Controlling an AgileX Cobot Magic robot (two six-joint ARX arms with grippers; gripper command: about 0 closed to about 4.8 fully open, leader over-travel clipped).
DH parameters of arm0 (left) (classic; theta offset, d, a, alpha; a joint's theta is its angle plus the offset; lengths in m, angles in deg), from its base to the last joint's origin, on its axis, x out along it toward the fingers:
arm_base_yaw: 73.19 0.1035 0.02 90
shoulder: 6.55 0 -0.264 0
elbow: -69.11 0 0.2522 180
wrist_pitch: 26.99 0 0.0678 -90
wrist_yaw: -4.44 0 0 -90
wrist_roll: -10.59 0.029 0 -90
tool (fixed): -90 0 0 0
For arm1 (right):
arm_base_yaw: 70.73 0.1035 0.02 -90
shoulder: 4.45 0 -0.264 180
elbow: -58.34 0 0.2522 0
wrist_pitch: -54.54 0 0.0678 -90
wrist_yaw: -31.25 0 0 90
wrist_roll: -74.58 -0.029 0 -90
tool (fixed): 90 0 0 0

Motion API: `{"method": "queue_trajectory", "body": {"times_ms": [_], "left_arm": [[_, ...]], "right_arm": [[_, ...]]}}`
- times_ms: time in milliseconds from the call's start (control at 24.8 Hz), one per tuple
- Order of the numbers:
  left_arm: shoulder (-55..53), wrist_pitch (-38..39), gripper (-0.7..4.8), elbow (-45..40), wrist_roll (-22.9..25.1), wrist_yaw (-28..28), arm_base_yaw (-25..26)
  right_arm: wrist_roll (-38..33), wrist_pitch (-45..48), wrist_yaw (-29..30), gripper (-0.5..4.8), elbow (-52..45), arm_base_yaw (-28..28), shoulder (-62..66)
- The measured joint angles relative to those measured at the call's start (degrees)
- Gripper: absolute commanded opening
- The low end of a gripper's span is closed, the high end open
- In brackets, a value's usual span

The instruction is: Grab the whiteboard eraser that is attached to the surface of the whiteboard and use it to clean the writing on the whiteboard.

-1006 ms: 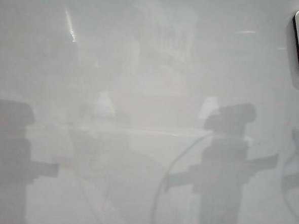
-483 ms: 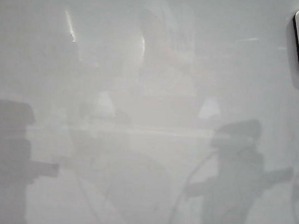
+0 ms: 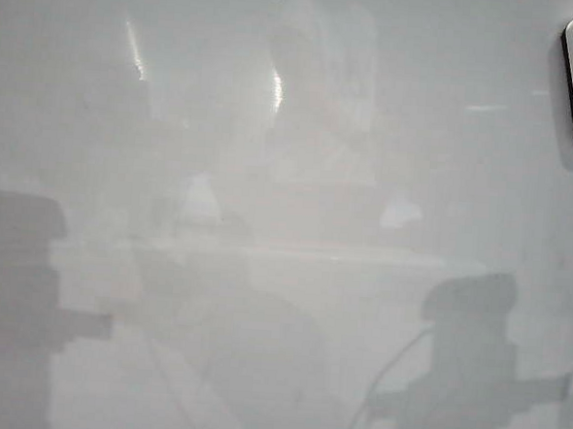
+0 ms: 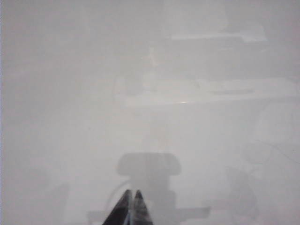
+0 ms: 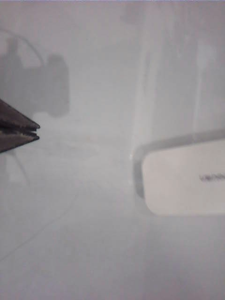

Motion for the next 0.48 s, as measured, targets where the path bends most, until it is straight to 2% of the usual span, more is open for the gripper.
{"method": "queue_trajectory", "body": {"times_ms": [483], "left_arm": [[0.0, 0.0, -0.05, 0.0, 0.0, 0.0, 0.0]], "right_arm": [[0.0, -0.9, 0.0, -0.05, 0.0, -0.1, 0.0]]}}
